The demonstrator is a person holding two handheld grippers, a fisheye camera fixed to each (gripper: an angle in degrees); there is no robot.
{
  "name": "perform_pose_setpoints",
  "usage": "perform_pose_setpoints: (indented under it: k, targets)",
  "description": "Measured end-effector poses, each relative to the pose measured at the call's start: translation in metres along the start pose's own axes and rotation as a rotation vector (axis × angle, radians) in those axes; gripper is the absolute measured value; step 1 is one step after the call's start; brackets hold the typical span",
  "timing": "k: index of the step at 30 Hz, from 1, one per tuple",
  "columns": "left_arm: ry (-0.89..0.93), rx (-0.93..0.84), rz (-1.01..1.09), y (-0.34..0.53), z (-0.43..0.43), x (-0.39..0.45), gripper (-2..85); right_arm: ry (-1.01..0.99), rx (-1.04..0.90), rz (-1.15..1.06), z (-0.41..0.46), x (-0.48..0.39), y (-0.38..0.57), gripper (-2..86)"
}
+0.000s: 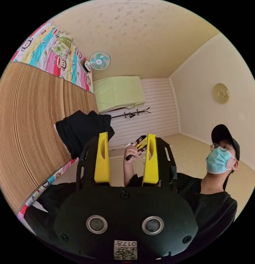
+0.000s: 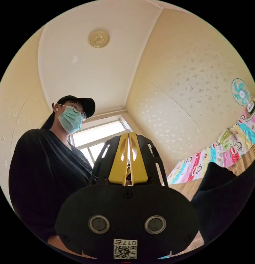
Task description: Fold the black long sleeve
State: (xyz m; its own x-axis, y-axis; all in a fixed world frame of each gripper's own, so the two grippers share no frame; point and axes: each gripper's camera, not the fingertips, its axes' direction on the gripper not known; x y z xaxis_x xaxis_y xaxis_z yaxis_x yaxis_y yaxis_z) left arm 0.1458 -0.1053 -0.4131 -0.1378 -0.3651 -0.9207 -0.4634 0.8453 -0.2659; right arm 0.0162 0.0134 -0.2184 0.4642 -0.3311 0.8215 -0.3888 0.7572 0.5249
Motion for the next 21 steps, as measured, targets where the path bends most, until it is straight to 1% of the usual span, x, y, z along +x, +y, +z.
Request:
perform_pose_setpoints:
  k: [1,3,4,5,6,7,9,10,11,12,14,16,17,18,19,21]
  targets:
    - [0.0,-0.006,-0.005,-0.005,0.002,-0.001,18.6,0.085,-0.067,-0.016,0.013,-0.003,-0.004,1.3]
    - [0.03,-0.036,-0.033,-0.023,0.004,-0.004,18.2,0.572,-0.301,-0.024,0.053,0.011,-0.002,2.4]
    - [0.049,-0.043,-0.029,-0.027,0.003,-0.002,18.0,0.71,-0.35,-0.015,0.06,0.022,0.003,3.1]
    - [0.08,-0.055,-0.008,-0.033,-0.001,0.003,17.1,0.924,-0.464,-0.003,0.073,0.051,0.018,4.7]
    - [0.082,-0.062,0.024,-0.037,-0.007,0.01,16.4,1.031,-0.627,0.043,0.085,0.092,0.04,9.7]
    - [0.068,-0.063,0.039,-0.038,-0.011,0.014,16.2,1.061,-0.722,0.099,0.089,0.118,0.054,12.2]
    - [-0.029,-0.057,0.072,-0.041,-0.032,0.024,15.9,1.195,-1.012,0.385,0.087,0.211,0.123,13.4]
    - [-0.044,-0.051,0.072,-0.041,-0.038,0.024,15.9,1.246,-1.075,0.437,0.083,0.228,0.142,13.4]
    - [-0.051,-0.035,0.062,-0.042,-0.05,0.024,15.8,1.326,-1.217,0.498,0.074,0.255,0.18,12.9]
    - [-0.039,-0.014,0.045,-0.043,-0.063,0.021,15.6,1.4,-1.336,0.524,0.065,0.27,0.213,12.0]
    - [-0.028,0.016,0.012,-0.044,-0.082,0.017,15.5,1.485,-1.439,0.486,0.059,0.275,0.242,7.3]
    - [-0.036,0.046,-0.008,-0.044,-0.102,0.015,15.3,1.477,-1.408,0.527,0.056,0.271,0.244,5.2]
    - [-0.049,0.067,-0.013,-0.044,-0.114,0.015,15.2,1.432,-1.293,0.547,0.054,0.259,0.231,3.9]
    - [-0.065,0.086,-0.017,-0.043,-0.126,0.016,15.0,1.3,-1.114,0.54,0.05,0.238,0.211,2.9]
    - [-0.072,0.094,-0.02,-0.043,-0.132,0.016,14.9,1.235,-1.017,0.538,0.047,0.225,0.199,2.6]
    - [-0.089,0.113,-0.041,-0.043,-0.15,0.013,14.8,1.005,-0.686,0.503,0.026,0.17,0.155,1.8]
